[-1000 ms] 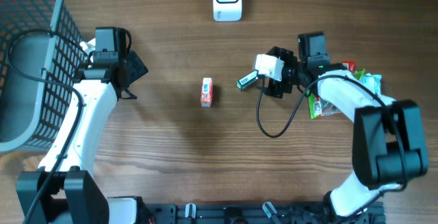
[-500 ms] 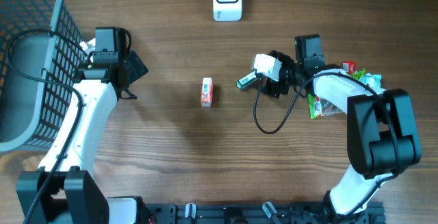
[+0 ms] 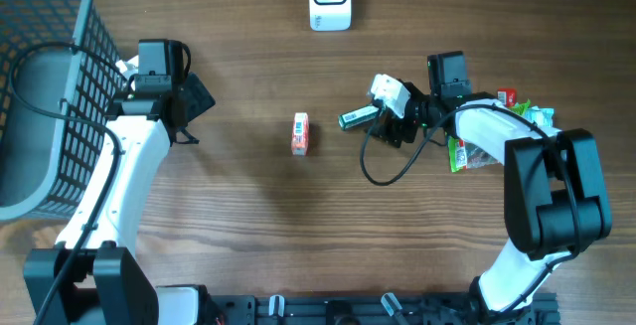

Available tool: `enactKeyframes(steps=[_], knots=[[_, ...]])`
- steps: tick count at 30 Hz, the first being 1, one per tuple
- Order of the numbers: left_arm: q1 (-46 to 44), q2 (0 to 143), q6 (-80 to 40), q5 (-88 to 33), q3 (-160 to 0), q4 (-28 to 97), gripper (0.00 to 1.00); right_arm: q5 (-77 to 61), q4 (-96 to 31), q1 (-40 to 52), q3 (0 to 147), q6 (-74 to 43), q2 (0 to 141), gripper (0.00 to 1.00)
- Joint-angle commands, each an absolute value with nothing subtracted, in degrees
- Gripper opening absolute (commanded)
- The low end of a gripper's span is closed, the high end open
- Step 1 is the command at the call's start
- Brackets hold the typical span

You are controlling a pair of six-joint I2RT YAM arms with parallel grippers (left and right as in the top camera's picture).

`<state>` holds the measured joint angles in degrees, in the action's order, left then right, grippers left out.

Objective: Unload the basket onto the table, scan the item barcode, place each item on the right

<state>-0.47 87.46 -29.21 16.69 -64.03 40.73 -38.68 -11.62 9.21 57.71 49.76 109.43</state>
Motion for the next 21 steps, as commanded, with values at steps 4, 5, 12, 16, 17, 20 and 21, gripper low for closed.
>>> enactKeyframes(steps=[4, 5, 12, 16, 17, 20, 21], knots=[[-0.3, 87.7, -28.7, 17.4, -64.1, 40.6, 1.00, -46.9, -16.3, 9.5, 58.2, 35.9, 108.7, 0.75], [-0.3, 87.7, -28.7, 17.4, -64.1, 40.6, 1.00, -47.8, -17.1, 9.5, 58.2, 35.9, 107.8, 0.75], [-0.3, 87.7, -28.7, 17.4, -64.1, 40.6, 1.00, -46.9, -21.8, 10.0, 58.2, 35.8, 95.0, 0.73], [-0.3, 87.7, -28.7, 17.4, -64.1, 40.6, 1.00, -37.5, -21.7, 11.5, 58.2, 34.2, 92.8, 0.76], [-0.3, 87.7, -28.7, 17.4, -64.1, 40.6, 1.00, -35.7, -21.7, 12.1, 58.2, 33.3, 93.1, 0.76], [-0.3, 87.7, -28.7, 17.4, -64.1, 40.6, 1.00, -27.8, -21.5, 15.0, 57.8, 31.3, 93.7, 0.76], [-0.3, 87.7, -28.7, 17.4, -64.1, 40.6, 1.00, -24.8, -21.1, 16.1, 57.6, 31.3, 93.9, 0.75]])
